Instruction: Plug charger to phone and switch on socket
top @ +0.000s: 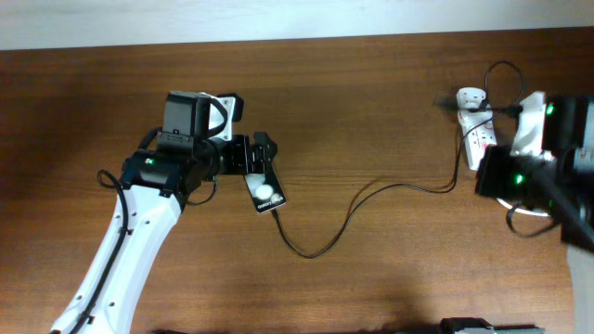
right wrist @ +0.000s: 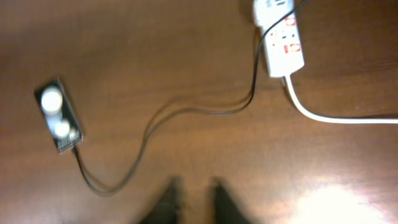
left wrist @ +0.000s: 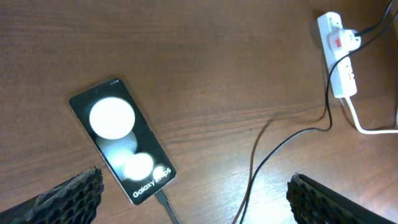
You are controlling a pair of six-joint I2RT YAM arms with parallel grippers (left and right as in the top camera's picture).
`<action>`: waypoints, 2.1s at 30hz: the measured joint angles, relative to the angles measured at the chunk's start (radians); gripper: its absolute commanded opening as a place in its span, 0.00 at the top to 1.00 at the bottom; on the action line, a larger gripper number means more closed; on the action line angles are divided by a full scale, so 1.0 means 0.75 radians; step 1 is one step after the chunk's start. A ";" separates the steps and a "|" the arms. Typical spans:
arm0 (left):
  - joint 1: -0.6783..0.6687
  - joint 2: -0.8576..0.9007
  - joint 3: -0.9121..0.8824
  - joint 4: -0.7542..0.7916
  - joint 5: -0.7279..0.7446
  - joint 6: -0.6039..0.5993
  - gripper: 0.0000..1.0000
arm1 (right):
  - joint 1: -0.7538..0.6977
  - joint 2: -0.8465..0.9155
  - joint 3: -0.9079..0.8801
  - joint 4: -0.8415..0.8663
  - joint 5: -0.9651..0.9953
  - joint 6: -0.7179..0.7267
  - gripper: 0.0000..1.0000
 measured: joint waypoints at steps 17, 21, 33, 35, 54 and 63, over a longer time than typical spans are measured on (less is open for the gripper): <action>-0.004 -0.009 0.000 -0.150 0.089 0.041 0.01 | 0.083 -0.003 -0.004 -0.189 -0.070 -0.041 0.01; -0.059 -0.236 -0.161 -0.013 0.090 0.138 0.01 | 0.084 -0.431 -0.243 0.048 -0.084 -0.124 0.02; -0.109 -0.852 -0.709 0.342 0.151 0.153 0.01 | 0.084 -0.996 -0.931 0.348 -0.258 -0.020 0.01; -0.109 -0.843 -0.709 0.343 0.151 0.153 0.01 | 0.084 -0.996 -0.931 0.348 -0.292 -0.016 0.01; -0.109 -0.811 -0.709 0.306 0.150 0.153 0.01 | 0.084 -0.997 -0.931 0.349 -0.342 -0.017 0.01; 0.186 -1.471 -0.895 0.277 0.027 0.178 0.01 | 0.084 -0.997 -0.931 0.349 -0.348 -0.017 0.01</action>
